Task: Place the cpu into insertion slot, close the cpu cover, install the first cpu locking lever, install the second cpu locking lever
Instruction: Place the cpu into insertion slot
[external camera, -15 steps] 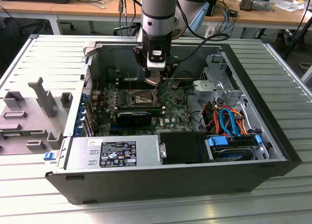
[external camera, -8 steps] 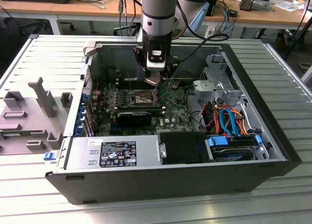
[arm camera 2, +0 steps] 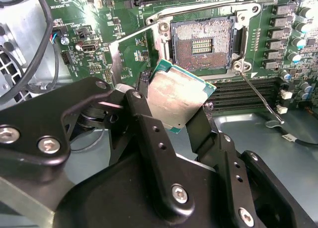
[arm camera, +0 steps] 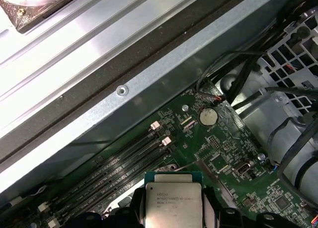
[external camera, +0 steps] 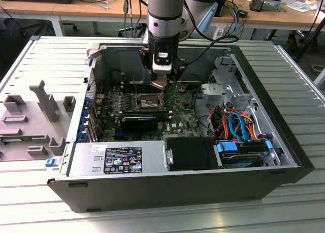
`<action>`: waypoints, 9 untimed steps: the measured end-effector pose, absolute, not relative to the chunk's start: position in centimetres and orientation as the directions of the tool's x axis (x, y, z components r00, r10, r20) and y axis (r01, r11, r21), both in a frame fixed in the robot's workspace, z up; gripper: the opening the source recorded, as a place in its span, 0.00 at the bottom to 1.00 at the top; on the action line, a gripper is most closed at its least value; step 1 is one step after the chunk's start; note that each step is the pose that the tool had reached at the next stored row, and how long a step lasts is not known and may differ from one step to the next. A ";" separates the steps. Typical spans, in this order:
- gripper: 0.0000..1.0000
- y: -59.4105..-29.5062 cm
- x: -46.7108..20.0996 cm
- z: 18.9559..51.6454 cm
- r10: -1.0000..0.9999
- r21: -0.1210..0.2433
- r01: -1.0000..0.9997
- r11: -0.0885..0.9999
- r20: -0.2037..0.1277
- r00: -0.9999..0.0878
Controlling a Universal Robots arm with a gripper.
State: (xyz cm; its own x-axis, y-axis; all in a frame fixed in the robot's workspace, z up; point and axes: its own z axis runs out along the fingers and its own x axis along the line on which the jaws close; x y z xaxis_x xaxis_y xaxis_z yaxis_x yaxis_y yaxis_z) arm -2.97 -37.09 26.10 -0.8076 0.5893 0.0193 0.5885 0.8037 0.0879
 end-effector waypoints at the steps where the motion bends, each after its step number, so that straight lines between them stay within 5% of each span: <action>1: 0.55 -37.1 -3.0 26.1 0.591 0.088 0.590 0.803 0.019 -0.807; 9: 0.55 -37.1 -3.0 26.1 0.597 0.088 0.597 0.798 0.019 -0.802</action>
State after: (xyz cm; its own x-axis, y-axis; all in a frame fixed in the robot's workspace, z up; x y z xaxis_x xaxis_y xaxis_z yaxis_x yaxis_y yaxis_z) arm -2.97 -37.08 26.09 -0.8017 0.5974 0.0193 0.5966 0.7977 0.0880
